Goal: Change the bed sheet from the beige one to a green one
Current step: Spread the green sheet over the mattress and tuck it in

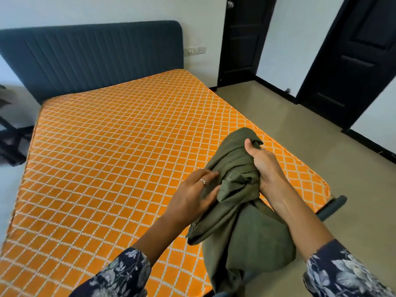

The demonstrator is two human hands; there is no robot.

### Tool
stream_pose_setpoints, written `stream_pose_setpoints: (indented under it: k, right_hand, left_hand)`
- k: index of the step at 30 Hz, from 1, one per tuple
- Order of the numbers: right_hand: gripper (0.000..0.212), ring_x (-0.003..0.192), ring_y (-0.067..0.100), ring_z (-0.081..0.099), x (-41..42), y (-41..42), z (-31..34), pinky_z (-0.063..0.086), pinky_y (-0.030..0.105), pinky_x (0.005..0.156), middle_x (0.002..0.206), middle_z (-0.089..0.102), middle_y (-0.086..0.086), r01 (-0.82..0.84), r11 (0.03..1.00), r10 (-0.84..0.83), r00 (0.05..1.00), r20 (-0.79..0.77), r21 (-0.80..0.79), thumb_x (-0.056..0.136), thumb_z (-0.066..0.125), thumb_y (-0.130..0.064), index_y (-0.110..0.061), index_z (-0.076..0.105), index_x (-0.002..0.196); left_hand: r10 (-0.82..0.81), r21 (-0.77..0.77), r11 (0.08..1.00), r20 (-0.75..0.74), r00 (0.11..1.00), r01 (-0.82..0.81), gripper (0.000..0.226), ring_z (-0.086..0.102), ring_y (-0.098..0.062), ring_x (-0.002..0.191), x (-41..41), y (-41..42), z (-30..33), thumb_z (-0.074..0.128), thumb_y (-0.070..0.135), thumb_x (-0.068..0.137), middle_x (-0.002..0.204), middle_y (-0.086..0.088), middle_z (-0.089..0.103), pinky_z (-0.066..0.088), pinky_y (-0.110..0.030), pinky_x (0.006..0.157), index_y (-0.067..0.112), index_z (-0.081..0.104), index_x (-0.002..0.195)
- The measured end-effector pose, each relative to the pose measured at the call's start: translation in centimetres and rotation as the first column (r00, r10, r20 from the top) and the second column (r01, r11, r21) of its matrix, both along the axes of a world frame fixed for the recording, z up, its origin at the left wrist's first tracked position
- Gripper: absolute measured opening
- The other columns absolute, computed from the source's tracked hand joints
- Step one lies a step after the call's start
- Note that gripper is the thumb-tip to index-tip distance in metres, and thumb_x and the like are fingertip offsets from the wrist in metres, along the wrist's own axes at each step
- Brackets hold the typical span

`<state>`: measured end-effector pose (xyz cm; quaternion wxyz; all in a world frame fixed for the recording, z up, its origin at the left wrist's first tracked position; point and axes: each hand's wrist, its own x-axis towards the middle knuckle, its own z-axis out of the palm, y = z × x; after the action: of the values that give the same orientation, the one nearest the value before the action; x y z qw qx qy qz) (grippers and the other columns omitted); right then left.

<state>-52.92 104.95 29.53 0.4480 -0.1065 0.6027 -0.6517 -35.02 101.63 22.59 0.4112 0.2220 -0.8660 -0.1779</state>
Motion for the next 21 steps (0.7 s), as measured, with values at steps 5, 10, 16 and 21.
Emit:
stream_pose_setpoints:
  k: [5,10,16,21]
  right_hand:
    - [0.038,0.091,0.027,0.070,-3.4,-3.1,-1.6,0.055,0.034,0.069,0.108,0.070,0.011,-0.170,0.985,0.168,0.985,0.042,0.039,0.091,0.062,-0.031,-0.003,0.060,0.117]
    - [0.042,0.096,0.025,0.069,-7.4,-6.1,-3.4,0.054,0.044,0.087,0.110,0.070,0.005,-0.471,0.872,0.484,0.870,-0.095,0.131,0.091,0.062,-0.036,-0.011,0.058,0.125]
    - [0.069,0.123,0.032,0.045,-10.7,-9.1,-3.2,0.038,0.046,0.102,0.140,0.041,0.009,-0.361,0.636,0.729,-0.008,-0.684,0.682,0.087,0.035,-0.070,-0.027,0.034,0.142]
    - [0.053,0.123,0.011,0.048,-7.7,-9.2,-2.7,0.035,0.021,0.096,0.133,0.051,-0.006,-0.779,0.434,0.669,-0.057,-0.741,0.452,0.093,0.053,-0.045,-0.023,0.041,0.140]
  left_hand:
    - [0.200,0.193,0.964,-0.078,0.977,-0.183,0.014,0.065,-0.013,0.078,-2.8,-1.6,-0.3,0.061,0.005,0.086,0.086,-0.005,0.070,0.049,-0.022,0.069,0.003,0.072,0.095]
    - [0.457,0.505,0.790,-0.111,0.882,-0.346,0.010,0.056,0.012,0.068,-5.7,-5.8,2.8,0.063,0.007,0.088,0.076,0.008,0.066,0.039,-0.006,0.067,0.009,0.073,0.086]
    - [0.745,0.492,0.639,-0.204,0.636,-0.591,0.017,0.055,-0.007,0.075,-7.1,-10.3,7.1,0.054,0.012,0.095,0.082,0.002,0.065,0.031,-0.002,0.061,0.010,0.071,0.097]
    - [0.721,0.374,0.684,-0.217,0.658,-0.626,0.017,0.047,-0.004,0.061,-7.3,-11.1,9.3,0.052,0.012,0.096,0.070,0.000,0.060,0.031,-0.012,0.056,0.008,0.069,0.092]
